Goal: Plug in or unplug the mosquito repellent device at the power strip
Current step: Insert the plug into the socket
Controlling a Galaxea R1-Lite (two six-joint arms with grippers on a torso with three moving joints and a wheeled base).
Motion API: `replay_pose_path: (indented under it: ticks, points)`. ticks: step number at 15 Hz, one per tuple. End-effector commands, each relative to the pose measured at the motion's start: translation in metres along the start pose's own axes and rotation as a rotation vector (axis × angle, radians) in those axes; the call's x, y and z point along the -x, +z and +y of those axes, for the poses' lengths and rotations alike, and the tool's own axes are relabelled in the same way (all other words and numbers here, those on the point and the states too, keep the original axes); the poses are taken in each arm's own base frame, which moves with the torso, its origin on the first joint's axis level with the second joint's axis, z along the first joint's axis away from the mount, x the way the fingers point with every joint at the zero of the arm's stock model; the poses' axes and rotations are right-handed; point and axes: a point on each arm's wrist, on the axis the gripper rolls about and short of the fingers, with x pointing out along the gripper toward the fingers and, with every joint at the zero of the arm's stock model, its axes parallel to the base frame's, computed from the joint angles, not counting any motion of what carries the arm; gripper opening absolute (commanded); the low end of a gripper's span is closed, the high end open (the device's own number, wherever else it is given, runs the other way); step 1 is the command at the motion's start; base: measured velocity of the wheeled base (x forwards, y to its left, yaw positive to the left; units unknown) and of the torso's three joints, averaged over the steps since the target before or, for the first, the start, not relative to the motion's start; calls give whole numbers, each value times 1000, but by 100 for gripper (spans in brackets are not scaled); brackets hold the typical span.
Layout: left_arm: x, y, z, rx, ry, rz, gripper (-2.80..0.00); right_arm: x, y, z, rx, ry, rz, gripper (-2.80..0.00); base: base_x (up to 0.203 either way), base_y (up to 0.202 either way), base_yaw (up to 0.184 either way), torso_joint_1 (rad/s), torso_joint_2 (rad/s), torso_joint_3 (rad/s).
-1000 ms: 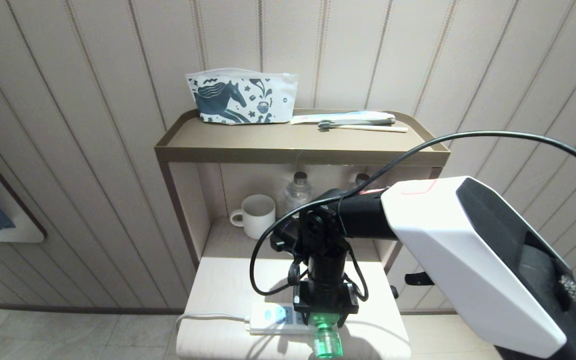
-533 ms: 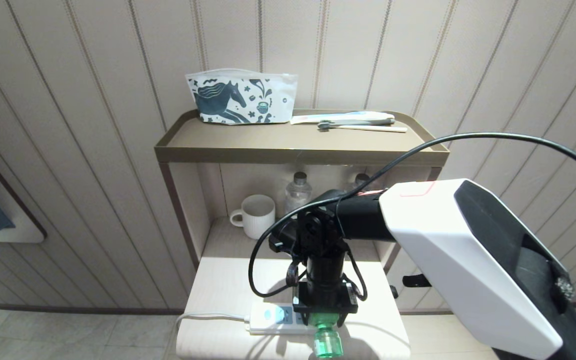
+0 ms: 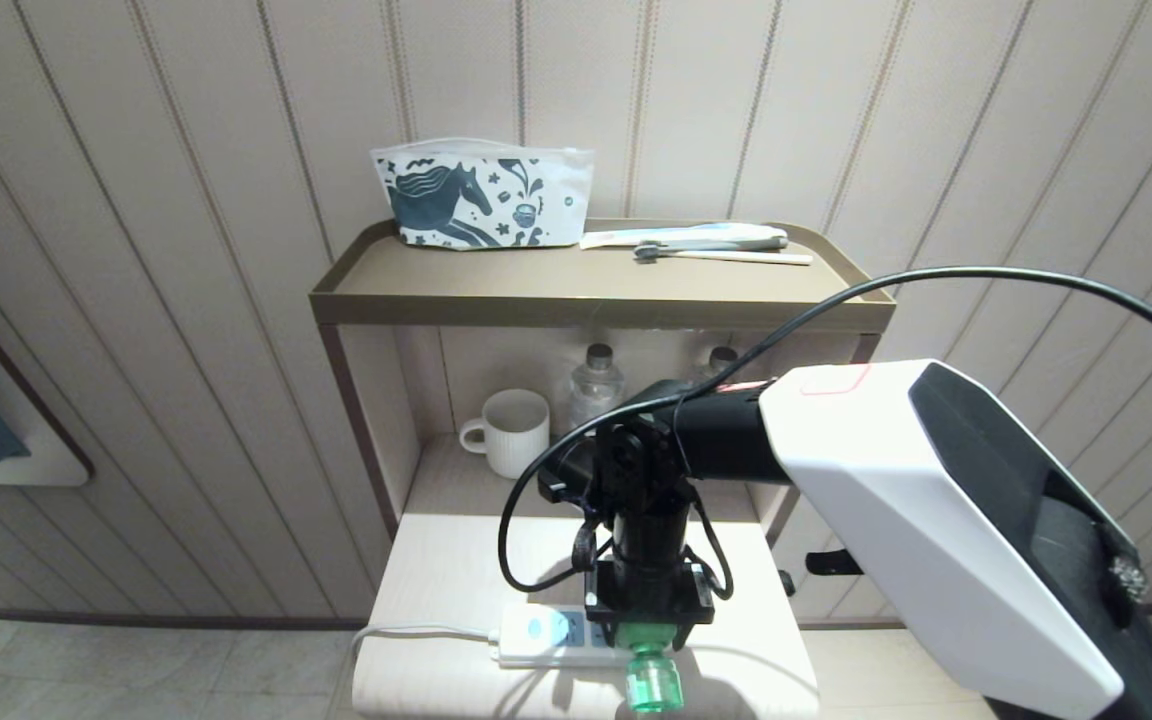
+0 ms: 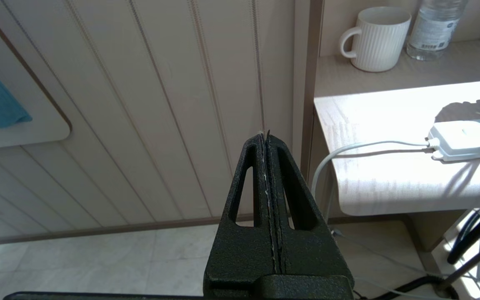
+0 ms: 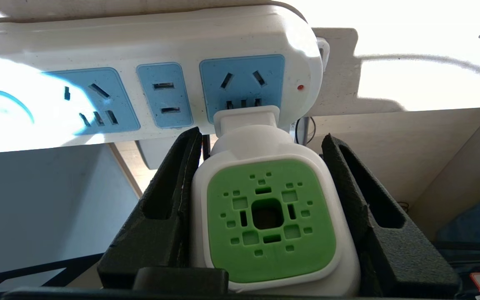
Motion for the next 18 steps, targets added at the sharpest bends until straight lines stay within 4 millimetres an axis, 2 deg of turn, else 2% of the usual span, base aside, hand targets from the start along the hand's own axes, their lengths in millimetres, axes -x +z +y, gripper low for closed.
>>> replay_pose_path:
  ticks: [1, 10, 18]
  points:
    - [0, 0, 0, 0, 0, 2, -280, -11, 1, 1, -4, -33, 9, -280, 0, 0, 0, 0, 0, 0]
    - [0, 0, 0, -1, 0, 0, -280, -22, 7, -3, -12, -82, -18, -280, 0, 0, 0, 0, 0, 0]
    - [0, 0, 0, 0, 0, 2, -280, -5, 5, -5, -12, -66, -48, -280, 0, 0, 0, 0, 0, 0]
